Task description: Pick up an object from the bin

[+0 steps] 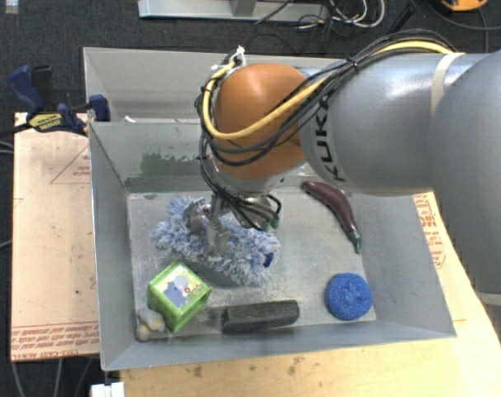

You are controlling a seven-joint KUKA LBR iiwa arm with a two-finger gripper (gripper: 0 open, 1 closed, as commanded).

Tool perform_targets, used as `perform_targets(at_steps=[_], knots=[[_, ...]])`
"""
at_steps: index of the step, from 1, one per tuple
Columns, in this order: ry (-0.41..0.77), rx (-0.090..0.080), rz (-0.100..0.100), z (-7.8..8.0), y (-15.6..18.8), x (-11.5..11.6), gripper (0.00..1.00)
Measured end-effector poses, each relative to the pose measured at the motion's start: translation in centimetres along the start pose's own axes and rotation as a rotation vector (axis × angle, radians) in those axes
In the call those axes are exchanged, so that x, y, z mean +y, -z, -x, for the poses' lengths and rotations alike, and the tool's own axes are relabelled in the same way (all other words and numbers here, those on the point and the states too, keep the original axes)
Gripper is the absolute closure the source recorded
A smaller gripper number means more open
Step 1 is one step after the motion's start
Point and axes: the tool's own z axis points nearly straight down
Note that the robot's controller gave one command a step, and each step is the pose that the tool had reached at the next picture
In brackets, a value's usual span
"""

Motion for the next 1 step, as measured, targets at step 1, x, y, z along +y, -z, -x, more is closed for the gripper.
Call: perform_targets(at_steps=[1], knots=[[0.018,0.002,0.002,0.43,2.13,0.40,1.00]])
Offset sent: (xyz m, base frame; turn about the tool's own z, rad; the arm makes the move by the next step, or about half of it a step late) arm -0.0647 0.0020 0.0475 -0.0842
